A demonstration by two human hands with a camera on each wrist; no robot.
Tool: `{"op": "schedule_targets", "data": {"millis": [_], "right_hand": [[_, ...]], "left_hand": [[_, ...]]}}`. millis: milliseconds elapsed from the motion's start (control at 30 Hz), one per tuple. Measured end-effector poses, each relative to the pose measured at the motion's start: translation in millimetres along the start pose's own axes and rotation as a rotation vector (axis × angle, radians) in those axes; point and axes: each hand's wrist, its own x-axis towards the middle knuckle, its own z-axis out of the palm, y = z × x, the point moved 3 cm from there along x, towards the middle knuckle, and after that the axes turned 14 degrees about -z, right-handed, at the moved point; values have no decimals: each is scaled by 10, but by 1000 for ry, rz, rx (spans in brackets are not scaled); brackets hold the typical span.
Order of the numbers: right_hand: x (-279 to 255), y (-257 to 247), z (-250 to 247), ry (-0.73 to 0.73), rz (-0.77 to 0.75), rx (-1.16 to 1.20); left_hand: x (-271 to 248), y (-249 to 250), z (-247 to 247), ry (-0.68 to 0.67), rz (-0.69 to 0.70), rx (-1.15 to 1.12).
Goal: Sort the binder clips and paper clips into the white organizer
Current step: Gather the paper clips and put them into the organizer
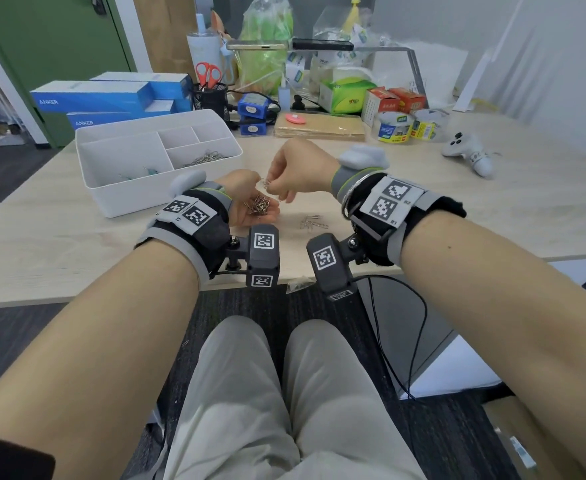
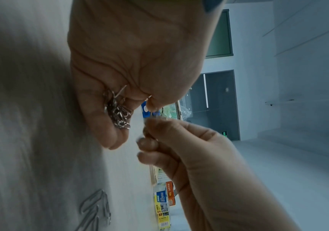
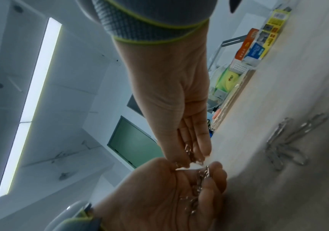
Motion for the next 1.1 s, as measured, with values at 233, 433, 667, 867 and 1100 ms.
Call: {"op": "schedule_targets", "data": {"millis": [233, 433, 667, 867, 1100], "right_hand": [[-87, -12, -70, 47, -50, -28], [-392, 280, -168, -78, 164, -135], [-567, 231, -31, -238, 185, -238], [-603, 143, 11, -187, 242, -269], [-475, 55, 113, -226, 246, -556]], "left_hand": [[-28, 3, 77, 22, 44, 1], [-21, -17, 145, 32, 29, 58], [-38, -47, 157, 27, 24, 62], [-50, -76, 106, 19, 14, 53], [-68, -69, 155, 4, 11, 41]]}}
